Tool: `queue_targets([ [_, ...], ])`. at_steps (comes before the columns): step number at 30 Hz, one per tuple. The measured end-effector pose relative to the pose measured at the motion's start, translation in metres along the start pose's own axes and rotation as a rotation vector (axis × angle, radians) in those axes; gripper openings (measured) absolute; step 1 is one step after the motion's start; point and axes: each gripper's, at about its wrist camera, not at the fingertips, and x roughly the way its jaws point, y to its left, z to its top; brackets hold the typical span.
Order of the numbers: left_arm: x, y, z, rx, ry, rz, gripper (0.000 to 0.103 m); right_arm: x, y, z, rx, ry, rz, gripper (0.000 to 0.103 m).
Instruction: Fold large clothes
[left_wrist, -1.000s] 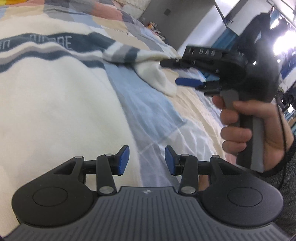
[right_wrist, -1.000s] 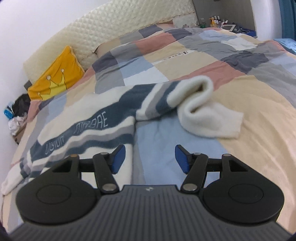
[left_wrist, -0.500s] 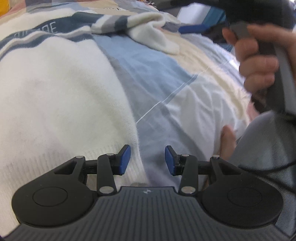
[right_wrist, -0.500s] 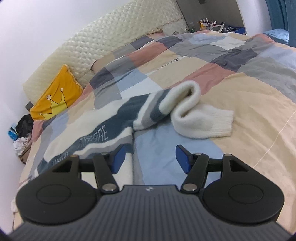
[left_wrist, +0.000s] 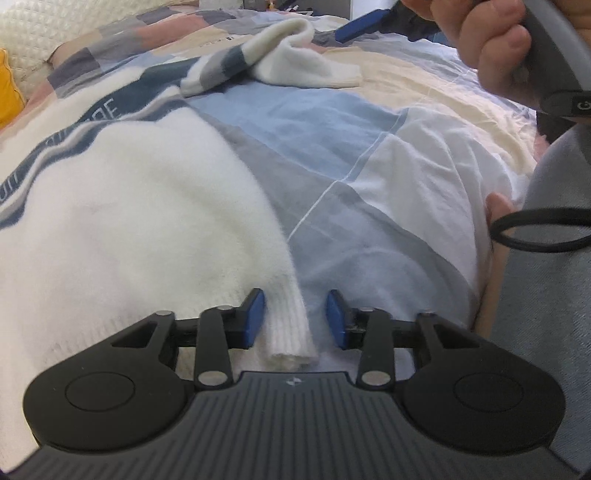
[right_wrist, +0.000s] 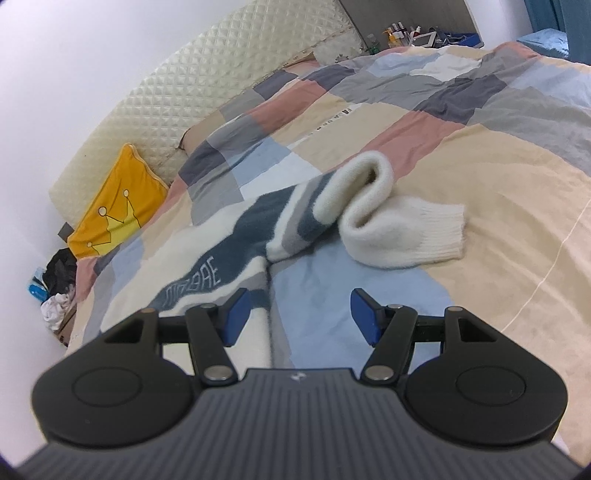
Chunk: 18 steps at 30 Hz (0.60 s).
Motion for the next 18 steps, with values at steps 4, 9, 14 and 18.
queue_targets([
  [4, -0.002, 0.008, 0.001, -0.044, -0.027, -0.011, 0.008, 0.0, -0.004, 0.001, 0.022, 0.0, -0.001, 0.063],
  [9, -0.01, 0.02, 0.011, -0.178, -0.055, -0.133, 0.006, -0.002, -0.005, 0.003, 0.028, -0.018, -0.001, 0.063],
  [14, -0.018, 0.026, 0.028, -0.306, -0.098, -0.246, 0.006, -0.003, -0.013, 0.008, 0.062, -0.036, 0.0, 0.063],
  [18, -0.007, 0.014, 0.032, -0.313, -0.085, -0.258, 0.006, -0.001, -0.017, 0.01, 0.079, -0.038, 0.003, 0.064],
])
